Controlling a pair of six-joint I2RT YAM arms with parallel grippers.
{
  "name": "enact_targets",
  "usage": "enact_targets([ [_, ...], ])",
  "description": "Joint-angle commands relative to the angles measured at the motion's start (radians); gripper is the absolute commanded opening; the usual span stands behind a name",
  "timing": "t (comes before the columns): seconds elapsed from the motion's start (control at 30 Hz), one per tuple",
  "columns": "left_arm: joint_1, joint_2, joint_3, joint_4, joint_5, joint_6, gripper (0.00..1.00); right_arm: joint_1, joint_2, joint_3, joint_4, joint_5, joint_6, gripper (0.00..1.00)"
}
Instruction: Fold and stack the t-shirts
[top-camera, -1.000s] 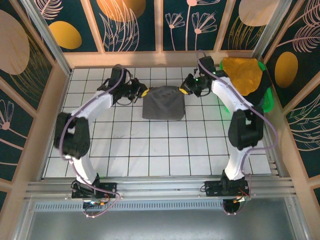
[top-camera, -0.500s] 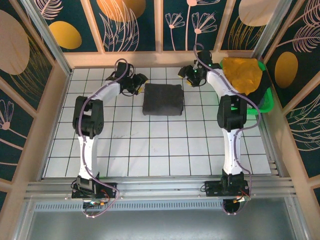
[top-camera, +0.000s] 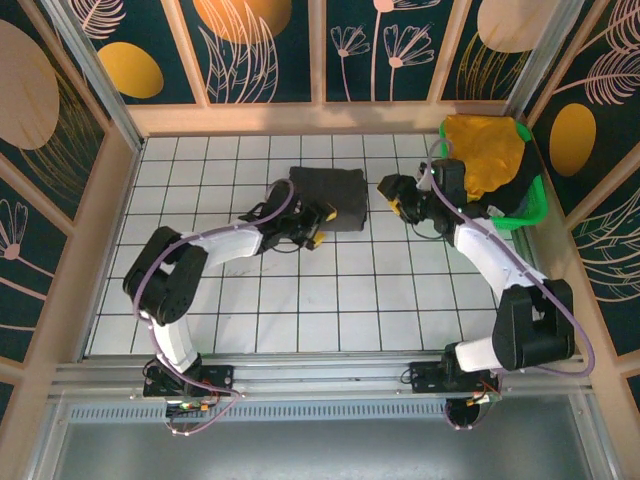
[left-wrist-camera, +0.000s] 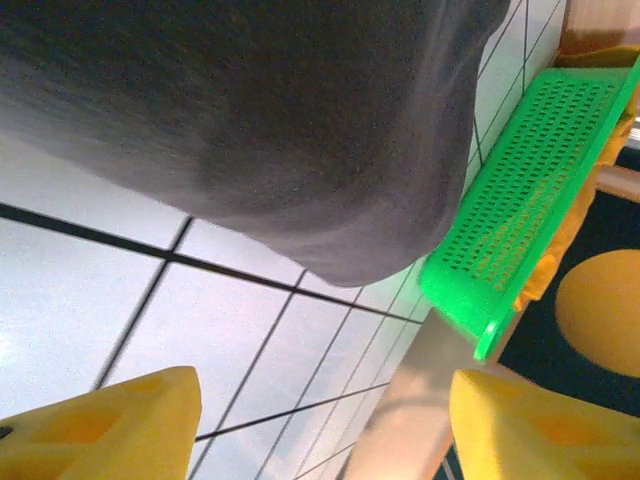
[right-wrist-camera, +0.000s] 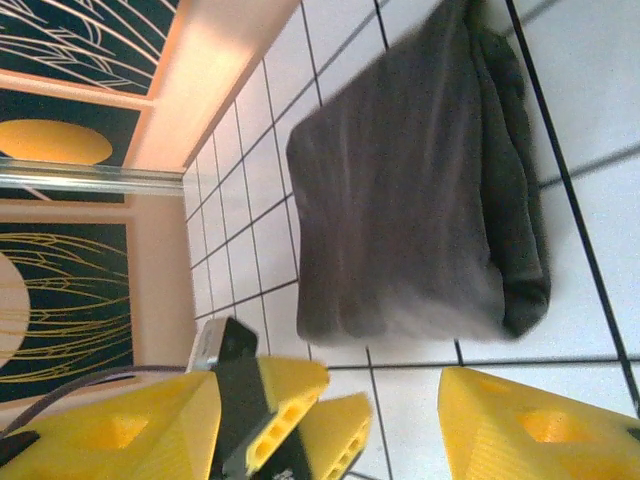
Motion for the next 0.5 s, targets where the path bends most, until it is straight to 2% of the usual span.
enact_targets([
  [0.0,-0.03,0.1,0.067,0.153,-0.04,-0.193,0.68,0.004,-0.044,-0.045,0.08,-0.03,0.069,0.6],
  [0.33,-0.067,0.309,0.223,0.049,-0.1,-0.295,0.66,-0.042,-0.072,-0.005,0.012,-0.039,0.025,0.6],
  [0.4,-0.067,0.344,0.251,0.056,-0.122,-0.298,0.6,-0.047,-0.069,-0.007,0.012,-0.046,0.025,0.6],
  [0.47,-0.066,0.374,0.265,0.085,-0.135,-0.31,0.46,-0.05,-0.065,-0.008,0.012,-0.052,0.027,0.6],
])
